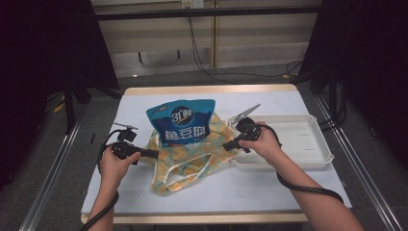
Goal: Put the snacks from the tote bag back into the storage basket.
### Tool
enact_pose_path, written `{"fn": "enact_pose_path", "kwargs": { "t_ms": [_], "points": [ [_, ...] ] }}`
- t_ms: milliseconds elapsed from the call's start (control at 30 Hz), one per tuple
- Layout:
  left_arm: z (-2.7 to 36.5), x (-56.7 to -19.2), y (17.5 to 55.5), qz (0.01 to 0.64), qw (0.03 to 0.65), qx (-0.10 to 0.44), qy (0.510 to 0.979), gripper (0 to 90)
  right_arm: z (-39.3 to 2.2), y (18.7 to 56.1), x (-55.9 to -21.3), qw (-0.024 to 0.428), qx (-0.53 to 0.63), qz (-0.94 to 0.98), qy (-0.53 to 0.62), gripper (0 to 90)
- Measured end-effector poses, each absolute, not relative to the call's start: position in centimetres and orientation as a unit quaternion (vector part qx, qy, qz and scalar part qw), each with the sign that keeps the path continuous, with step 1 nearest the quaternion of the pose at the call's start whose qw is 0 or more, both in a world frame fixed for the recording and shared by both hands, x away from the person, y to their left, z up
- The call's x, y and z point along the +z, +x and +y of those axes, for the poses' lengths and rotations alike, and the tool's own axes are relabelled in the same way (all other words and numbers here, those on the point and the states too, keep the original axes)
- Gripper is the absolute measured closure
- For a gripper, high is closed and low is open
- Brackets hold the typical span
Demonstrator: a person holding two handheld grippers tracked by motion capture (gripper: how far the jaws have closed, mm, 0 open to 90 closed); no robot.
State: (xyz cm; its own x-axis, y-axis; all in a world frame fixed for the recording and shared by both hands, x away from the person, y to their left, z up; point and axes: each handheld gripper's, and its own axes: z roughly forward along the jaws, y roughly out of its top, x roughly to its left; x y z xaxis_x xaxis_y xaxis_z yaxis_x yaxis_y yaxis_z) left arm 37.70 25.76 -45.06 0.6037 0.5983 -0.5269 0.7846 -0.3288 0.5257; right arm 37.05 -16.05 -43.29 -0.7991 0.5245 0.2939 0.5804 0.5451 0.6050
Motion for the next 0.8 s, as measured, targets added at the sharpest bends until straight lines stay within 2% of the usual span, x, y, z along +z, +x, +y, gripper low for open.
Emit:
{"fn": "enact_pose_path", "kwargs": {
  "t_ms": [233, 500, 800],
  "points": [
    [25.7, -45.4, 37.3, 0.434, 0.369, -0.109, 0.815, 90.0, -16.3, 36.6, -44.0, 0.043, -0.341, -0.885, -0.314, 90.0],
    [25.9, -44.9, 36.7, 0.433, 0.375, -0.102, 0.813, 90.0, -16.0, 36.3, -44.0, 0.044, -0.341, -0.886, -0.311, 90.0],
    [26.7, -44.5, 36.7, 0.435, 0.381, -0.094, 0.810, 90.0, -17.6, 36.5, -41.4, 0.023, -0.351, -0.879, -0.322, 65.5]
  ]
}}
